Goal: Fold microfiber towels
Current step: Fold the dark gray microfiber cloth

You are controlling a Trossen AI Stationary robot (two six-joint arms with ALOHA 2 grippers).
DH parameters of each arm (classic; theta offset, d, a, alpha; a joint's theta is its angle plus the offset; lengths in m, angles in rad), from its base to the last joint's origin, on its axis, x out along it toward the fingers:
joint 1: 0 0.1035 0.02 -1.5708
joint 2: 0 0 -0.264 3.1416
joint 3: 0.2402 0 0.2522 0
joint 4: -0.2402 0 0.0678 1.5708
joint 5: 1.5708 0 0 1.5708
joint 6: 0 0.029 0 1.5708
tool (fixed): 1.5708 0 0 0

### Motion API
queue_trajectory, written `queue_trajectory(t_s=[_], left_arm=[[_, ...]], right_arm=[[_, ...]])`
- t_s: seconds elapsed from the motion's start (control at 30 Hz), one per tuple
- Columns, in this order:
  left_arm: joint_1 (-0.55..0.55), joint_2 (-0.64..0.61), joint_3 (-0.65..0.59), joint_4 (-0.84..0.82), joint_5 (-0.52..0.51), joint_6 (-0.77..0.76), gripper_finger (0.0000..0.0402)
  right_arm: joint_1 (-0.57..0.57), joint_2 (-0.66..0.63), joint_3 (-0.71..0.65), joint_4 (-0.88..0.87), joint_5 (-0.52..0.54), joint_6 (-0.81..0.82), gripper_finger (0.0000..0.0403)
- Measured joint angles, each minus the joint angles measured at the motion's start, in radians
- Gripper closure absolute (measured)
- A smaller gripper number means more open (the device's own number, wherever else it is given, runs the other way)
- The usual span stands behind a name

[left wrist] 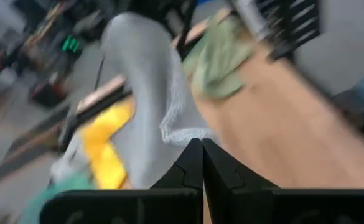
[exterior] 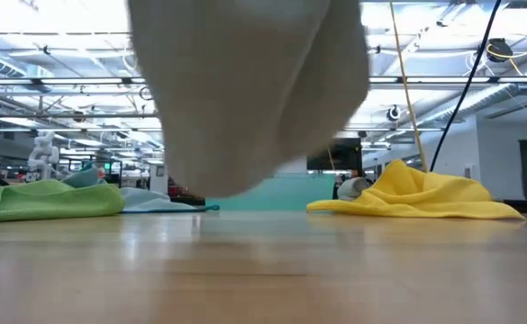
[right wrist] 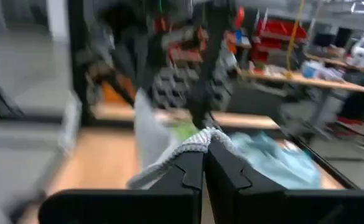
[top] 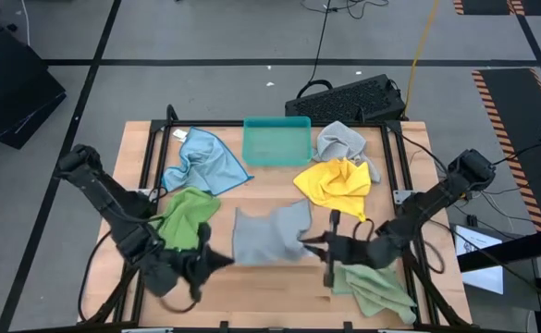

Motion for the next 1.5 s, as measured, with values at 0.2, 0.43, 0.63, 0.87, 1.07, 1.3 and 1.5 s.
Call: queue_trajectory(t_s=[0.2, 0.43, 0.63, 0.87, 1.07, 1.3, 1.5], left_arm=[[-0.055, -0.046, 0.063, 0.036, -0.053, 0.154, 0.04], [0.074, -0.145, 0.029, -0.366, -0.364, -0.114, 0.04], [0.267, -0.165, -0.13, -0.55, -0.222, -0.424, 0.04], [0.432, -0.157, -0.336, -0.377, -0.075, -0.397, 0.04], [0.494, -0.159, -0.381, -0.243, -0.033, -0.285, 0.0398], [0.503, -0.165, -0.379, -0.137, 0.121, -0.207, 0.0397], [0.486, -0.165, -0.394, -0.105, 0.298, -0.219, 0.0398]], right_arm=[[0.058, -0.008, 0.045, 0.151, 0.027, -0.119, 0.0399], [-0.064, -0.008, 0.041, -0.005, 0.295, -0.242, 0.0399], [-0.305, -0.007, -0.049, -0.161, 0.061, 0.001, 0.0399], [-0.541, -0.006, -0.211, -0.139, -0.15, 0.155, 0.0399], [-0.62, -0.006, -0.317, -0.006, -0.267, 0.201, 0.0399], [-0.631, -0.006, -0.386, 0.05, -0.314, 0.21, 0.0399], [-0.631, -0.006, -0.446, 0.049, -0.357, 0.285, 0.0399]])
